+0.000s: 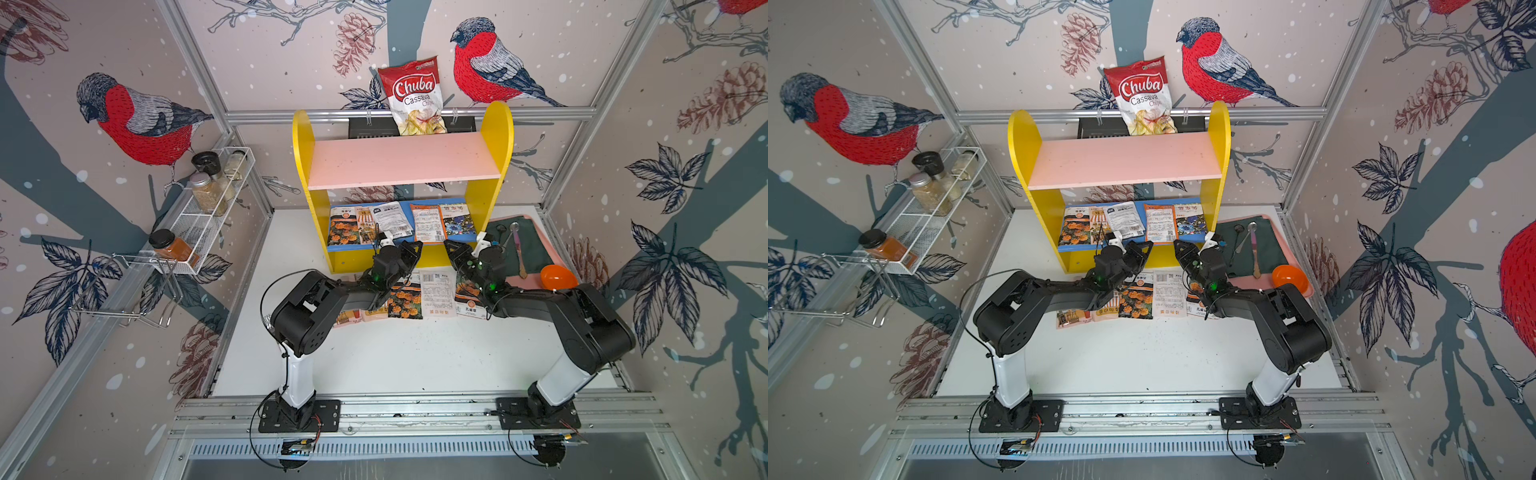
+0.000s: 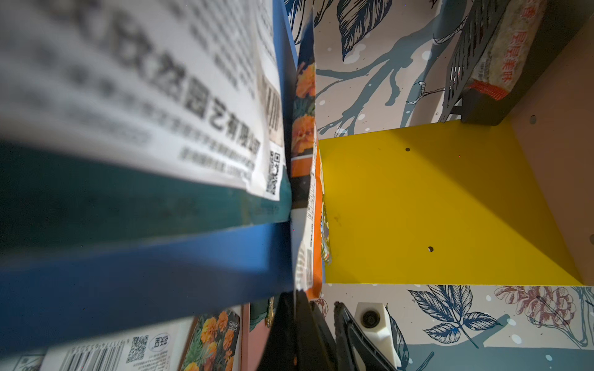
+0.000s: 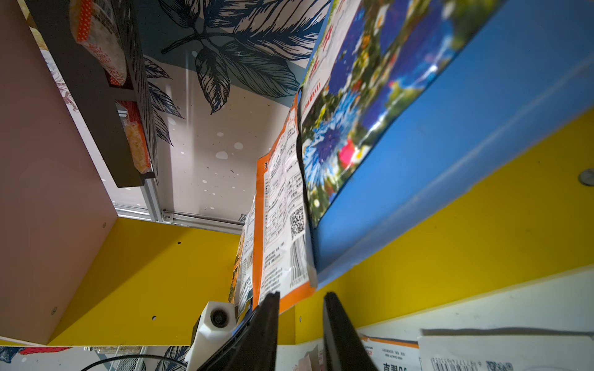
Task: Take the seed bag off the shelf
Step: Pick up the seed packet from the shelf.
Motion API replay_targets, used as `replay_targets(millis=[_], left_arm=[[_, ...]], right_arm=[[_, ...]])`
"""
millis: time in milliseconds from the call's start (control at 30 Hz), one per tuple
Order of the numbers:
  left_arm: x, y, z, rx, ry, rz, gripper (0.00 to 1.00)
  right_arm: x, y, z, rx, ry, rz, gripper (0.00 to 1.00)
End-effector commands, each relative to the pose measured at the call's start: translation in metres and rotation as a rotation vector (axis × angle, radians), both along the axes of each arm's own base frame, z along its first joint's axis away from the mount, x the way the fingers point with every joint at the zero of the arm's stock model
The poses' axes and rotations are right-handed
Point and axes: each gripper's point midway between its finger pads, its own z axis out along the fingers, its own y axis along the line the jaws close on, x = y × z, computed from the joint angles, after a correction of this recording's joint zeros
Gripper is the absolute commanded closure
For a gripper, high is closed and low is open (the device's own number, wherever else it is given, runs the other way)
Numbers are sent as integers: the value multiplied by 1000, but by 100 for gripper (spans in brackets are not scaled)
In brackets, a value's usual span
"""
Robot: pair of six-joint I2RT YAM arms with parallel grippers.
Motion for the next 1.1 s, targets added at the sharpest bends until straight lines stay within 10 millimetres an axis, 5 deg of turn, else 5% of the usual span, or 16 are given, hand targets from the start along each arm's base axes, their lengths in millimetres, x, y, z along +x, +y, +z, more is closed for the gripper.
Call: replay_targets(millis=[0, 367, 667, 1067], left_arm=[[1, 2, 15, -21, -53, 5, 100], [-9, -1, 16, -23, -64, -36, 100], [-21, -1, 34, 4, -109, -70, 100], [-47, 9, 55, 73, -155, -122, 100]], right_arm=[[-1, 2, 12, 10, -46, 9, 68], [-12, 2, 19, -4, -80, 51, 18], [-31, 9, 29, -44, -119, 141, 0], [-66, 9, 47, -141, -168, 259, 0]])
